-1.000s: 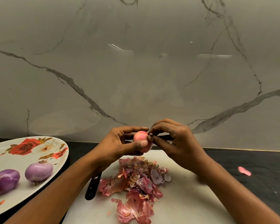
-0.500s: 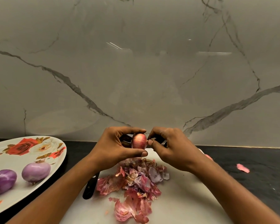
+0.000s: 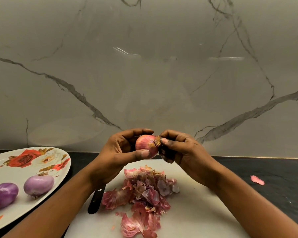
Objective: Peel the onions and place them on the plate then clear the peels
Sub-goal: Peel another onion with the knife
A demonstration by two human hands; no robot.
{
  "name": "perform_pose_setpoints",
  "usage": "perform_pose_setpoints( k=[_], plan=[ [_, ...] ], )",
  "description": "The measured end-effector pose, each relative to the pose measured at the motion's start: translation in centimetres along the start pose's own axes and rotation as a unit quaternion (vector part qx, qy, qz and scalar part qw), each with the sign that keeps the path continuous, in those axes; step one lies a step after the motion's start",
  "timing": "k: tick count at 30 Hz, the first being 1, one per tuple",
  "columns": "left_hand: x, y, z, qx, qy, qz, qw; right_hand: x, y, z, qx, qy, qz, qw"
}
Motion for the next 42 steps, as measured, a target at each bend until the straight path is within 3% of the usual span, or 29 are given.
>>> perform_pose_setpoints(
  k=[6, 9, 12, 15, 20, 26, 33, 40, 42],
  plan=[
    [0.0, -0.1, -0.2, -0.074, 0.013, -0.026, 0.997, -0.2, -0.3, 0.2, 0.102, -0.037, 0.004, 0.994],
    [0.0, -0.2, -0.3, -0.067, 0.019, -0.029, 0.997, -0.2, 0.0, 0.4, 0.093, -0.042, 0.006, 0.995],
    [0.1, -0.3, -0.5, -0.035, 0.032, -0.017, 0.999, 0.0, 0.6, 0.0, -0.041, -0.009, 0.021, 0.999],
    [0.1, -0.2, -0.5, 0.007, 0.034, 0.004, 0.999, 0.0, 0.7, -0.7, -0.182, 0.027, 0.052, 0.981],
    [0.0, 0.1, -0.1, 0.066, 0.024, 0.033, 0.997, 0.0, 0.5, -0.8, -0.294, 0.052, 0.071, 0.952],
    [0.1, 0.4, -0.2, 0.121, 0.01, 0.074, 0.99, -0.2, 1.6, -1.0, -0.194, 0.04, 0.127, 0.972],
    [0.2, 0.6, -0.8, 0.064, 0.016, 0.087, 0.994, -0.6, 1.9, -0.6, -0.048, 0.031, 0.178, 0.982],
    [0.4, 1.6, -0.8, -0.037, 0.019, 0.123, 0.992, -0.5, 1.1, -0.1, 0.088, 0.0, 0.14, 0.986],
    [0.6, 1.9, -0.8, -0.061, 0.018, 0.122, 0.991, -0.5, 0.8, 0.0, 0.075, -0.008, 0.124, 0.989]
  ],
)
Point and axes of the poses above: each hand's wrist, its own x-axis towards the middle knuckle, its own y-axis out of the back of the hand, z = x × y, the point moved 7 cm from there along x, towards the middle knuckle, and after that the axes turned 12 degrees about x, right-handed, at the moved point
